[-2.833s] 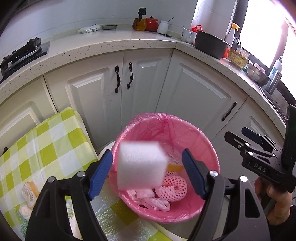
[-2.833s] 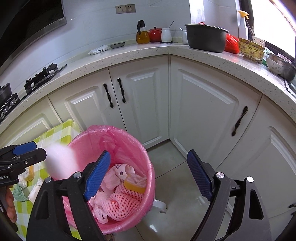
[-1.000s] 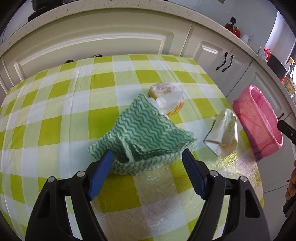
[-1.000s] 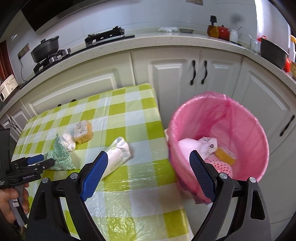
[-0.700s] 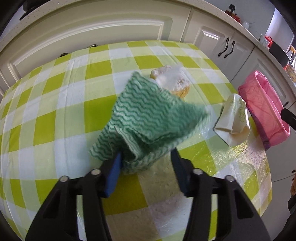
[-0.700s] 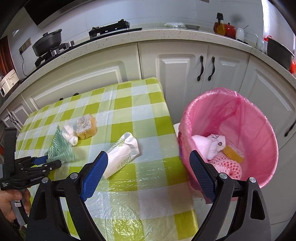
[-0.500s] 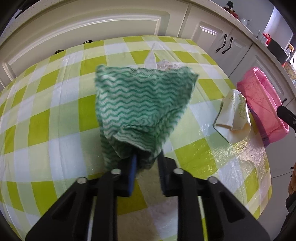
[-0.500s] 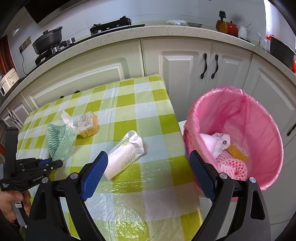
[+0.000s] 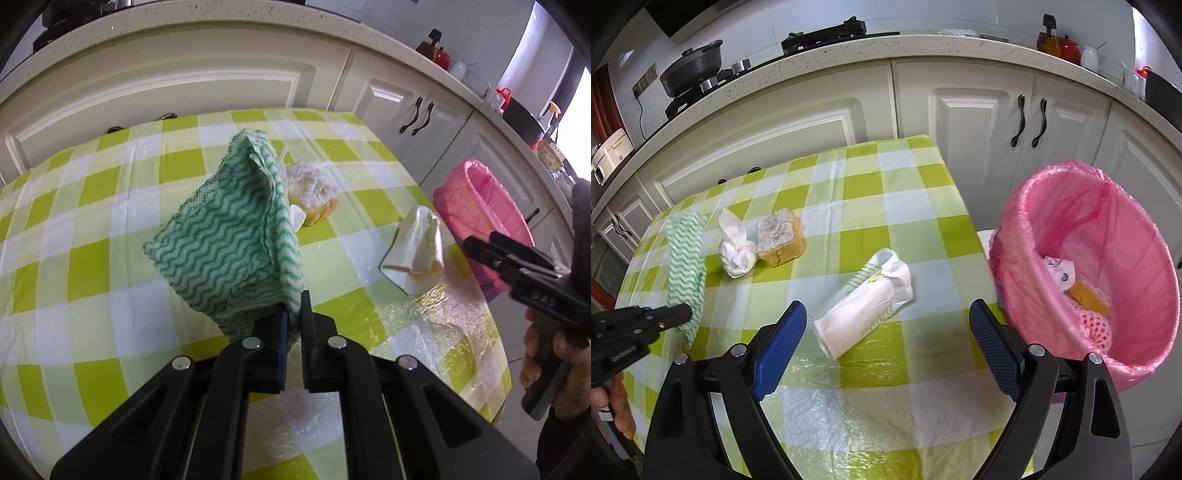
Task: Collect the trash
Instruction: 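Grasp the green wavy cloth with the left tool while the right tool grasps the white paper cup, then carry the cloth and paper cup over the bin and release both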
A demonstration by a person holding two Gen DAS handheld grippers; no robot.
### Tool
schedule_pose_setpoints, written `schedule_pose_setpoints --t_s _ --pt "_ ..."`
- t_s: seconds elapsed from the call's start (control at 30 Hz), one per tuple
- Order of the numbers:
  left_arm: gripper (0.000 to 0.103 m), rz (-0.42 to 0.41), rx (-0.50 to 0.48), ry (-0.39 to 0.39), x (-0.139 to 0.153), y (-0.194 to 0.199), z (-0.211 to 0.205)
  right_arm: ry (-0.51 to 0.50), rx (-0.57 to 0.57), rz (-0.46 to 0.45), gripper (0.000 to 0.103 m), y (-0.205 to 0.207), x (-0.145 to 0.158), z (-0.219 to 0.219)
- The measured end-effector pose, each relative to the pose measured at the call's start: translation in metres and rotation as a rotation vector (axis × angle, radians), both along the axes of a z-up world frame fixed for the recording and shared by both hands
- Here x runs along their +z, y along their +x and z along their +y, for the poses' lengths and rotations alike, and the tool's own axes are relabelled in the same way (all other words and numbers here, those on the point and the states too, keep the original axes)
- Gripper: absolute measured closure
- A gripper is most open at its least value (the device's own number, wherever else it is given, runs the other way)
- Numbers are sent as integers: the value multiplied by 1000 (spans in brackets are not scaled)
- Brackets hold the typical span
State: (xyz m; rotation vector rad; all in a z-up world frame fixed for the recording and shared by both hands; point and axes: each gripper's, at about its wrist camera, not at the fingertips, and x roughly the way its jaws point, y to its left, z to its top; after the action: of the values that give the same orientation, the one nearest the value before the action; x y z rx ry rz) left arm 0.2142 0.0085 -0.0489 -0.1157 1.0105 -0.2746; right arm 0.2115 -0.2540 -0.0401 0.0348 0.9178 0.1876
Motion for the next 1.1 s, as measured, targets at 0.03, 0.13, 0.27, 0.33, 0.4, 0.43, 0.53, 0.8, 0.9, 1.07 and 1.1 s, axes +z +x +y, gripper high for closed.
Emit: schedule_pose_setpoints --t_s 0.03,0.13,0.27,0.33,0.4,0.43,0.53,0.8,0.9,1.07,1.1 --pt "97 -7 -2 -2 3 -1 0 -2 1 5 18 1 -2 3" --pt "97 -32 -12 -5 16 -4 -3 -7 1 25 18 7 -11 9" --pt "97 -55 -18 -11 29 -7 -5 -12 -19 49 22 14 -24 14" --pt "97 -62 -20 -11 33 -7 -6 -6 -15 67 35 18 -30 16" --pt "97 -64 -21 -13 34 -7 -6 -12 -12 80 44 19 -34 18" --pt "97 -65 -21 -13 35 -7 -6 -8 -8 88 52 20 -37 18" --pt "97 -64 -23 -14 34 -7 -7 -13 9 91 72 18 -40 20" --pt "97 -64 -33 -15 35 -7 -10 -2 41 53 87 7 -26 15" --pt "97 -67 -36 -17 37 -8 -13 3 47 41 87 4 -21 13" --pt "97 -73 -44 -11 41 -9 -17 18 57 14 88 -2 -8 12" --pt "97 -74 -44 -12 42 -9 -19 20 59 10 89 -3 -6 11"
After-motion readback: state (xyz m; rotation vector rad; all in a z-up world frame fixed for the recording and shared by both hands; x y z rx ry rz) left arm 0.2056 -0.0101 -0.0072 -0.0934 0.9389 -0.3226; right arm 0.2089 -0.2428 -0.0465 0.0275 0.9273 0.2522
